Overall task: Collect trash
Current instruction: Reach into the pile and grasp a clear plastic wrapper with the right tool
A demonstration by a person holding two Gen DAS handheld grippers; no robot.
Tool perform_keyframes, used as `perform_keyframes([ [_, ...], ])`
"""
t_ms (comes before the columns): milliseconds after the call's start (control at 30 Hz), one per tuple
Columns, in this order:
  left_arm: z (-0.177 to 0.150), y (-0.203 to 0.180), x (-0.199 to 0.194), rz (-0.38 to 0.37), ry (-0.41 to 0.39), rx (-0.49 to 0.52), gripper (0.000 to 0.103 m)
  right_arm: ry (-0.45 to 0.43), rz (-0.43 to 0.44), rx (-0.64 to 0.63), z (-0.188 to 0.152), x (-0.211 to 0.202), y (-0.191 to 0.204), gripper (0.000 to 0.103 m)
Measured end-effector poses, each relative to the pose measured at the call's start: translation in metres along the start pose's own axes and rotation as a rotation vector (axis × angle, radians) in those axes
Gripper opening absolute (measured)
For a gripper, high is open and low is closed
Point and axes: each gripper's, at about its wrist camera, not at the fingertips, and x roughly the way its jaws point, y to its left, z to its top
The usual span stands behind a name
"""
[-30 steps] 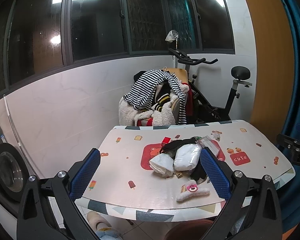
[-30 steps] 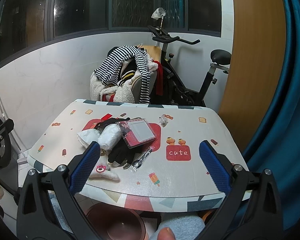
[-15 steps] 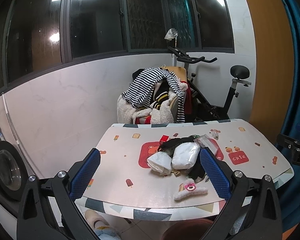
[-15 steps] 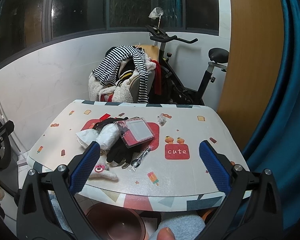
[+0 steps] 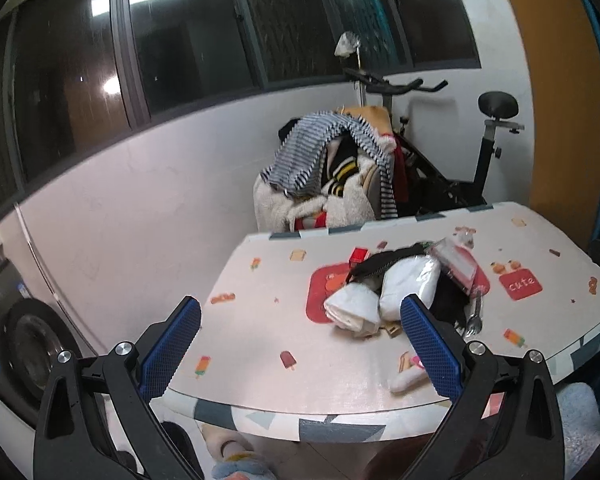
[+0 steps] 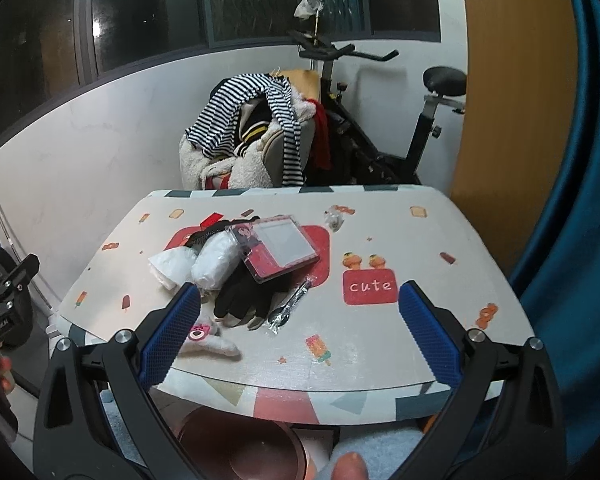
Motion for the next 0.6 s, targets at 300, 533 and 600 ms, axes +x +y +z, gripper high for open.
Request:
perform_keyframes([
  [300, -0.013, 0.018, 0.077, -0.067, 0.150, -0.094, 0.098, 0.043, 0.019, -0.024, -0.007, 0.069, -0.001, 0.098],
  [533, -0.019, 0.034, 0.120, -0.094, 0.137, -0.227, 0.098, 0.103, -0.001, -0.135, -0.003, 0.154, 0.021, 0.097],
  [600, -0.021, 0.032, 0.132, -0.092, 0.153, -0.221, 0.098, 0.105, 0.006, -0.201, 0.000, 0.179, 0.037, 0.097],
])
